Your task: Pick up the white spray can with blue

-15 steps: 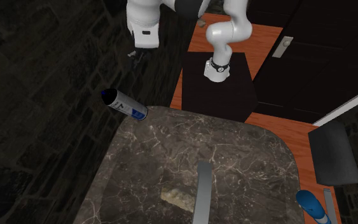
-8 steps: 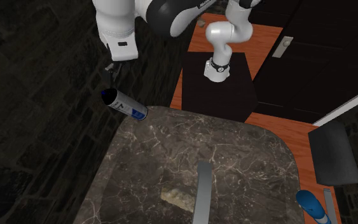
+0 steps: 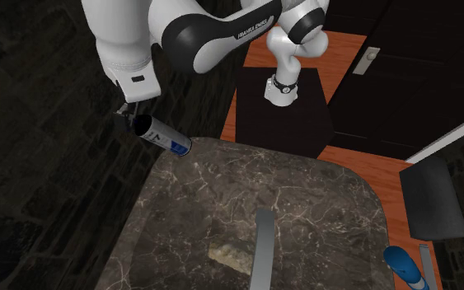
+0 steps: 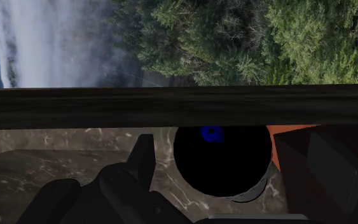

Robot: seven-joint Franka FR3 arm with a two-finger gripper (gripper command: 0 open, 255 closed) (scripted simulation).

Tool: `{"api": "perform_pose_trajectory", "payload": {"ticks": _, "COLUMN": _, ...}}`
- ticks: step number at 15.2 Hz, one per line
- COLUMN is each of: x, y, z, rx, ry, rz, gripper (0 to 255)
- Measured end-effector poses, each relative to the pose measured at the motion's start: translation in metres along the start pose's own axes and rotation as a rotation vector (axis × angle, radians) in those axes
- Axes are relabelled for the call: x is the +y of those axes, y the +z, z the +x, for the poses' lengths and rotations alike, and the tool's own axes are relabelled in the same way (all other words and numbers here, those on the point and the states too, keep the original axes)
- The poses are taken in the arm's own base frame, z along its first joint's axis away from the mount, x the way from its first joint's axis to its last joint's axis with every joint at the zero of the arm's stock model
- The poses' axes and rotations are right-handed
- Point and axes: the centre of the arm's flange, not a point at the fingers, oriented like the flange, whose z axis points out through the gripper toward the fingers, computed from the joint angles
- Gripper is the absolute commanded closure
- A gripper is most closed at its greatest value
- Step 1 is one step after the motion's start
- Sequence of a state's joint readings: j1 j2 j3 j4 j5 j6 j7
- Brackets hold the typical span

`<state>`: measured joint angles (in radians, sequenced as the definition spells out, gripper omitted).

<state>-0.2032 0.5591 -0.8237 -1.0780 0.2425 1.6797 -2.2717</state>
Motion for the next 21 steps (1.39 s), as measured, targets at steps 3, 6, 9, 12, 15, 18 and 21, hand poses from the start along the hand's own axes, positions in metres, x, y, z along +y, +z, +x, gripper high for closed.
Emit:
{"api": "perform_pose_trajectory", "payload": {"ticks": 3, "x": 0.000, "y": 0.015, "z": 0.002, "rx": 0.000, "ry": -0.002, "rz": 0.000, "gripper": 0}}
{"api": "perform_pose_trajectory", "payload": {"ticks": 6, "x": 0.000, "y": 0.027, "z": 0.006, "rx": 0.000, "ry": -0.002, "rz": 0.000, "gripper": 255}}
{"api": "perform_pose_trajectory", "payload": {"ticks": 9, "x": 0.000, "y": 0.027, "z": 0.005, "rx": -0.002, "ry": -0.001, "rz": -0.002, "gripper": 255}}
{"api": "perform_pose_trajectory", "payload": {"ticks": 12, "x": 0.000, "y": 0.027, "z": 0.005, "rx": -0.002, "ry": -0.001, "rz": -0.002, "gripper": 255}}
{"api": "perform_pose_trajectory", "payload": {"ticks": 15, "x": -0.001, "y": 0.027, "z": 0.005, "rx": -0.002, "ry": -0.001, "rz": -0.002, "gripper": 255}}
{"api": "perform_pose_trajectory", "payload": {"ticks": 18, "x": 0.000, "y": 0.022, "z": 0.004, "rx": 0.000, "ry": -0.002, "rz": -0.001, "gripper": 255}}
{"api": "perform_pose_trajectory", "payload": {"ticks": 21, "x": 0.001, "y": 0.008, "z": 0.002, "rx": 0.000, "ry": -0.002, "rz": 0.000, "gripper": 255}}
